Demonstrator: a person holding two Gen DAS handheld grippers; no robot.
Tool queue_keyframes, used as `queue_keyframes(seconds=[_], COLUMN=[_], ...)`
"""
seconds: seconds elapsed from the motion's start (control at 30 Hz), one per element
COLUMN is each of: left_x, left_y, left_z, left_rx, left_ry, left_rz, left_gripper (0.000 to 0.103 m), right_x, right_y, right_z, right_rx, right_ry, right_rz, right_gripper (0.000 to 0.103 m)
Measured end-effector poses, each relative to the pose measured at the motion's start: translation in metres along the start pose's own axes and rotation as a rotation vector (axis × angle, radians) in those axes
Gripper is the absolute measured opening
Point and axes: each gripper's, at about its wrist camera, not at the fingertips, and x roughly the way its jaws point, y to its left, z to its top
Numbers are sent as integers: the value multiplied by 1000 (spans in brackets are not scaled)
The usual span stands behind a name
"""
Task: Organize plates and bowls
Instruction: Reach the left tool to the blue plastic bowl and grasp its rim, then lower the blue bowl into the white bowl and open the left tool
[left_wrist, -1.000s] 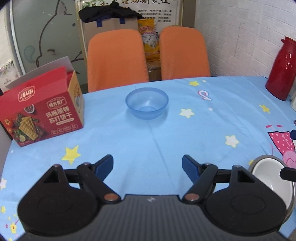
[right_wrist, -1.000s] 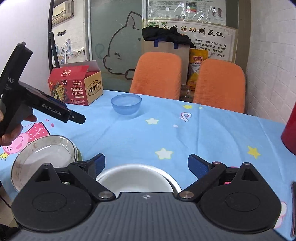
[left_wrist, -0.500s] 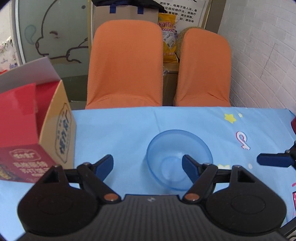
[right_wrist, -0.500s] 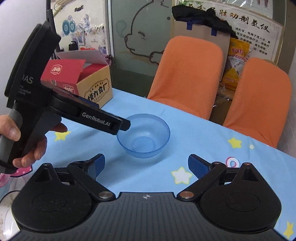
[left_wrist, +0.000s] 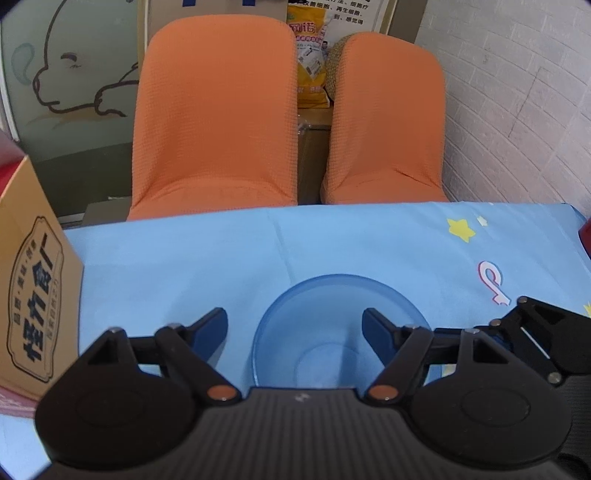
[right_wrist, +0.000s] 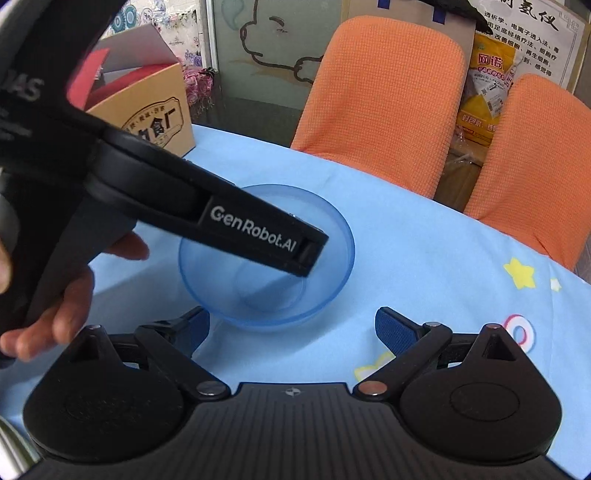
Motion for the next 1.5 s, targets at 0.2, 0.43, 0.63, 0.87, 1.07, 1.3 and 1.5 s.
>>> queue_keyframes(seconds=[0.2, 0.43, 0.63, 0.87, 1.07, 1.3, 1.5], left_x=[6, -19, -64, -137, -177, -183, -175], left_y=[2, -8, -31, -88, -144, -207, -240], left_z=[0, 0, -5, -36, -97, -172, -200], left_rx=[47, 73, 86, 140, 203, 269, 335], left_ry=[40, -25, -87, -119, -127, -77, -35], left_rz=[-39, -39, -43, -62, -88, -142, -136], left_gripper=[46, 46, 46, 47, 46, 48, 50], right_x=[7, -11, -50, -134, -192, -225, -227], right_y=[4, 7, 7, 22, 34, 42, 39], right_z=[0, 8, 12, -28, -97, -178, -215], right_rx=[5, -28, -61, -110, -50, 54, 145], right_ry=[-39, -117, -169, -242, -297, -277, -262], right_rz=[12, -15, -33, -66, -94, -137, -153], right_gripper=[103, 103, 103, 103, 103, 103, 103])
